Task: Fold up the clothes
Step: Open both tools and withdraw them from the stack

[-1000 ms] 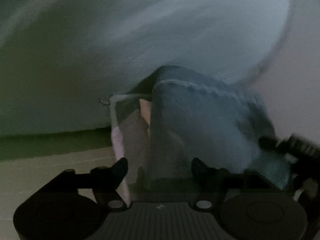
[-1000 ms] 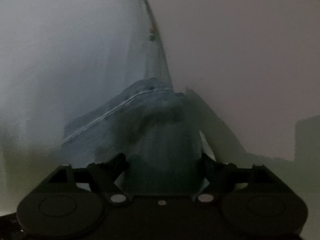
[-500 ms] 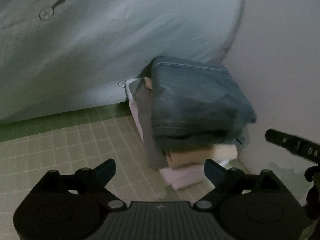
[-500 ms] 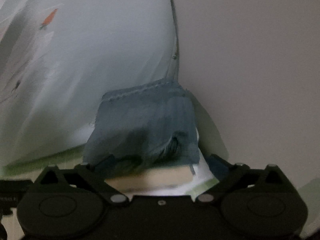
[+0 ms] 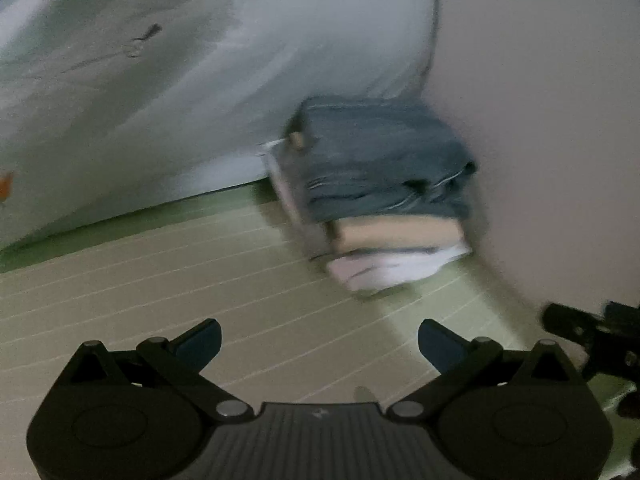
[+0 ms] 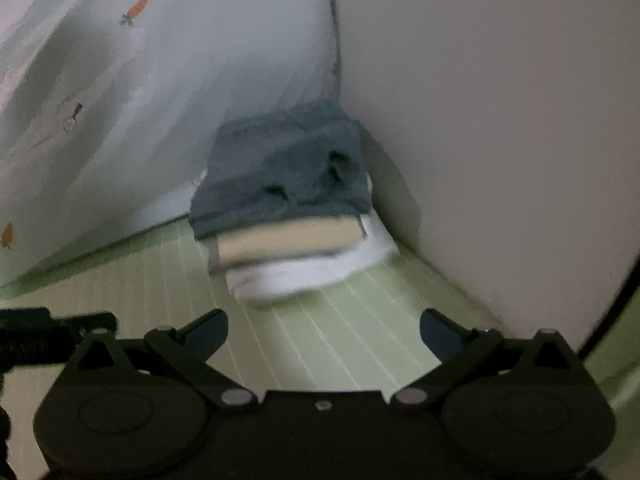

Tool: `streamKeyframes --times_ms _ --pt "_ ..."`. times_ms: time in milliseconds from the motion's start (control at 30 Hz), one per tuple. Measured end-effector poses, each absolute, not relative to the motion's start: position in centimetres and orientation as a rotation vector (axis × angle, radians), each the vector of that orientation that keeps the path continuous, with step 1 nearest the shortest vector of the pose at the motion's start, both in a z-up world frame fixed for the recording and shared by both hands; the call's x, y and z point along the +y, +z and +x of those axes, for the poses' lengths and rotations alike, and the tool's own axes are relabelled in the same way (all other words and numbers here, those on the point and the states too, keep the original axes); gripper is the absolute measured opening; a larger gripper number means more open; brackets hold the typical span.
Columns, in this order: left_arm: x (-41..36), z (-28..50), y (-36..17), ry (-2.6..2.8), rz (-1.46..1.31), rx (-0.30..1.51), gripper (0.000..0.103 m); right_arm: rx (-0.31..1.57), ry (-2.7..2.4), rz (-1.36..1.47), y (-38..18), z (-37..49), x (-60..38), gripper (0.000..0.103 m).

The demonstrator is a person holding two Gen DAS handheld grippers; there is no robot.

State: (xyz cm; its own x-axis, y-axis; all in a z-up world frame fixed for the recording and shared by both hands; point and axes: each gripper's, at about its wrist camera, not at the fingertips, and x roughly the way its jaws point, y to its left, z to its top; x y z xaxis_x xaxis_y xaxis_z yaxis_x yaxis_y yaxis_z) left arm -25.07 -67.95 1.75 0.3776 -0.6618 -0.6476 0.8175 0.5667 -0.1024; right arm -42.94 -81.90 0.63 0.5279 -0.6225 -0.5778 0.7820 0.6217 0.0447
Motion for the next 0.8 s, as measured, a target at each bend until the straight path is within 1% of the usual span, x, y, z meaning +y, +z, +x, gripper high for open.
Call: streamKeyframes --times_ms 200,800 --pt "-66.7 -25.7 1.6 -0.969 0.221 0.717 0.103 0.582 -0.852 0.331 -0.2 -45.1 -80.5 0.103" --pt "-65.9 -28.8 2.2 -1.033 0.238 0.631 0.103 0.572 -0.855 0.342 0.0 -46.9 -79.1 0.103"
